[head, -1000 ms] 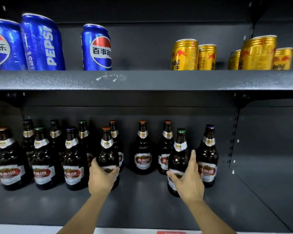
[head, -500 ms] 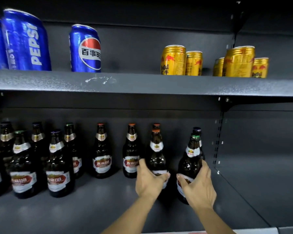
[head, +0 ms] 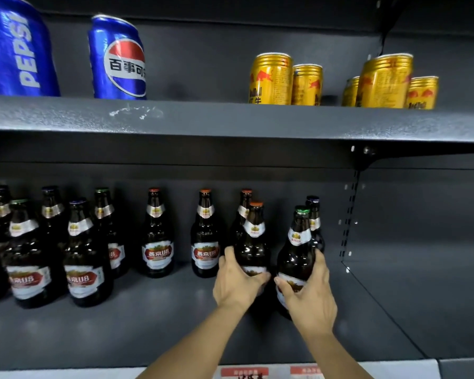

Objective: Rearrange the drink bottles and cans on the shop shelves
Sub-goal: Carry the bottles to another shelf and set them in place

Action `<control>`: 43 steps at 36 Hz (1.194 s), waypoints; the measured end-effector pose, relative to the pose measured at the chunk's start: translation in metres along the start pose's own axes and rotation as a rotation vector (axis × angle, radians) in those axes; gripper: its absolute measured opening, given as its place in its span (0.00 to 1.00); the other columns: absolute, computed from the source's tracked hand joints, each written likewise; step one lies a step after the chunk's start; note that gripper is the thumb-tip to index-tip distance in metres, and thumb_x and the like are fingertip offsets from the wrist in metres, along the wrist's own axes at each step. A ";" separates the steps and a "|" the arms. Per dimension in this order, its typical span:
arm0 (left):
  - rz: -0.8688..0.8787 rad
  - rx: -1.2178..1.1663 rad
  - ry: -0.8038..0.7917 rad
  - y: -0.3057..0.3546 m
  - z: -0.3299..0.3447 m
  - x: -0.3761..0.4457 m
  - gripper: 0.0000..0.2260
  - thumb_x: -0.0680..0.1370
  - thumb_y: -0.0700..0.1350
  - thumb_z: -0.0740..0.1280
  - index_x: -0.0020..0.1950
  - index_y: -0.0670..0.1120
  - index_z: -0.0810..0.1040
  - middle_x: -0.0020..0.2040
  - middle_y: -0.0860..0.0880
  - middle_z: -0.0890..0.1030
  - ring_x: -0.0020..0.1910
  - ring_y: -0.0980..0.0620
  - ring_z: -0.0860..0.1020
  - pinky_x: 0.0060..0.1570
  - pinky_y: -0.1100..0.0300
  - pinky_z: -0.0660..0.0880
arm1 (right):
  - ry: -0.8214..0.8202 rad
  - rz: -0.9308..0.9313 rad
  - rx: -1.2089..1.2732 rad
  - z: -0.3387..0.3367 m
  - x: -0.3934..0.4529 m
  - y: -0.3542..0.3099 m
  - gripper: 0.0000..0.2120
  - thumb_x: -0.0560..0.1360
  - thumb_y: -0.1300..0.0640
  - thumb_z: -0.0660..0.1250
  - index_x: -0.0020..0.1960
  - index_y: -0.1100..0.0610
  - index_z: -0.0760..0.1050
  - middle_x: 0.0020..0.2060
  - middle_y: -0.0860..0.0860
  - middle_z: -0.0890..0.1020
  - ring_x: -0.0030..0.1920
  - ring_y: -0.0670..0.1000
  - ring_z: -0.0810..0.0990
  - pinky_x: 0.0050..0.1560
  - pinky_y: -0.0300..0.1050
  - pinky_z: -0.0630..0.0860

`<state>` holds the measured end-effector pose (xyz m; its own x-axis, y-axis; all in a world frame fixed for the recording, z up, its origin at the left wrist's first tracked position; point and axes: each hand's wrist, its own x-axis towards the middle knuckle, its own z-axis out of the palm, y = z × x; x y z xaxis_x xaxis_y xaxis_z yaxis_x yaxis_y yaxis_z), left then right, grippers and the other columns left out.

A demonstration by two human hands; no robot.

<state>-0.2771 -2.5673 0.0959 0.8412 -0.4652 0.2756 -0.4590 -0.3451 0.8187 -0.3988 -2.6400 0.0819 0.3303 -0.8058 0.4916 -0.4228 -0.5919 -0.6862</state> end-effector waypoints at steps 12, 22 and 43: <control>0.067 -0.044 -0.036 -0.024 -0.019 0.008 0.42 0.66 0.62 0.74 0.73 0.52 0.57 0.68 0.52 0.64 0.68 0.49 0.67 0.58 0.52 0.71 | 0.400 -0.486 -0.027 0.021 -0.022 -0.058 0.26 0.72 0.46 0.59 0.67 0.56 0.66 0.61 0.53 0.73 0.61 0.55 0.70 0.61 0.52 0.63; -0.077 -0.081 0.421 -0.083 -0.107 0.091 0.43 0.67 0.50 0.77 0.75 0.40 0.58 0.71 0.37 0.64 0.70 0.37 0.62 0.66 0.44 0.63 | 0.272 -0.141 0.113 0.099 -0.033 -0.073 0.34 0.73 0.45 0.67 0.73 0.57 0.59 0.70 0.57 0.67 0.67 0.58 0.66 0.63 0.58 0.69; -0.066 -0.093 0.167 -0.079 -0.104 0.049 0.36 0.63 0.56 0.77 0.66 0.60 0.62 0.58 0.56 0.70 0.58 0.51 0.74 0.45 0.52 0.74 | 0.196 -0.079 0.008 0.103 -0.029 -0.062 0.38 0.74 0.55 0.70 0.77 0.57 0.53 0.74 0.55 0.62 0.71 0.56 0.64 0.53 0.56 0.77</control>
<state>-0.1697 -2.4776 0.0970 0.9078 -0.2998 0.2932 -0.3794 -0.2896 0.8787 -0.2951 -2.5778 0.0545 0.1917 -0.7453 0.6386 -0.3951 -0.6542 -0.6449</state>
